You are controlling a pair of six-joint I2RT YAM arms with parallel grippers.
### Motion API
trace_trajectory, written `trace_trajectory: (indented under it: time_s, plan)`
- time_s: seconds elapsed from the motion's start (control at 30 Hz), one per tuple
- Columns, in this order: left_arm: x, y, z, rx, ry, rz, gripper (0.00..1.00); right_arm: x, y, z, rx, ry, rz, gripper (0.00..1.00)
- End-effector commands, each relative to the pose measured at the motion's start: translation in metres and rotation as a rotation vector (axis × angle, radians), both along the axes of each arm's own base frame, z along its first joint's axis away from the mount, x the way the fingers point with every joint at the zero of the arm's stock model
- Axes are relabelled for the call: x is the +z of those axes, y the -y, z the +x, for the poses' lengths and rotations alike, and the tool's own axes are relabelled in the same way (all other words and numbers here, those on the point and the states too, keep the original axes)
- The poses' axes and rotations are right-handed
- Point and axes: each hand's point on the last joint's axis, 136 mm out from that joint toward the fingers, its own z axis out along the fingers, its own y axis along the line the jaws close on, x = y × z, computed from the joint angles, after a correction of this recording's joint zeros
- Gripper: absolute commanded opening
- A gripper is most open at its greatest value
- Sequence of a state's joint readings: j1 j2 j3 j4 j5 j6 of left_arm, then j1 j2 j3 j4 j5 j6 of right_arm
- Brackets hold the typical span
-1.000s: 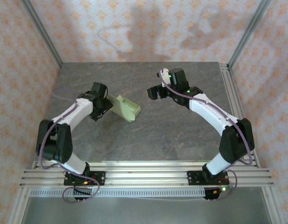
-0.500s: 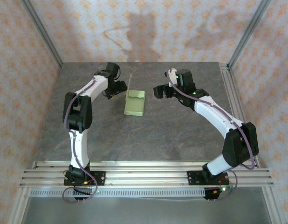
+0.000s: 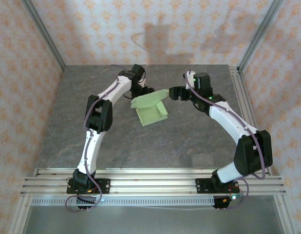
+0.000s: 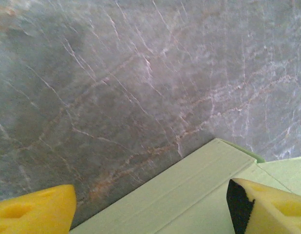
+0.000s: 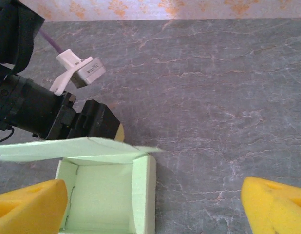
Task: Fold the paper box
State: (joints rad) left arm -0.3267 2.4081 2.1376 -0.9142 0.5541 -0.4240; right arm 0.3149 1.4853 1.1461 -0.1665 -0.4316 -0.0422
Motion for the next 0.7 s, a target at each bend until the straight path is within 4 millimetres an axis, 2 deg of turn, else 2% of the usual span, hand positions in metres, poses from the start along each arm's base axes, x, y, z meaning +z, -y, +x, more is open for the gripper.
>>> trace_trajectory:
  time_s: [0.0, 0.13, 0.27, 0.33, 0.43, 0.47, 0.5, 0.67]
  plan:
    - [0.027, -0.031, 0.005, 0.093, 0.035, 0.007, 0.88, -0.004, -0.004, -0.004, 0.045, 0.006, -0.008, 0.91]
    - [0.05, -0.084, 0.011, 0.236, 0.121, 0.053, 1.0, -0.019, -0.008, -0.01, 0.073, -0.016, -0.028, 0.9]
    - [0.036, -0.139, -0.005, 0.328, 0.061, 0.118, 1.0, -0.033, -0.012, -0.012, 0.052, 0.034, -0.118, 0.88]
    - [0.034, -0.155, -0.019, 0.341, 0.063, 0.157, 1.0, -0.04, -0.016, -0.011, 0.033, 0.059, -0.138, 0.88]
    - [0.033, -0.17, -0.044, 0.348, 0.077, 0.218, 1.0, -0.062, -0.027, -0.01, 0.046, -0.012, -0.141, 0.85]
    - [0.028, -0.173, -0.054, 0.358, 0.071, 0.229, 1.0, -0.069, -0.033, -0.009, 0.059, -0.044, -0.133, 0.83]
    - [0.036, -0.175, -0.062, 0.366, 0.096, 0.228, 1.0, -0.075, -0.036, -0.007, 0.061, -0.069, -0.131, 0.81]
    - [0.02, -0.187, -0.113, 0.355, 0.048, 0.293, 1.0, -0.109, -0.048, 0.002, 0.05, -0.139, -0.188, 0.66]
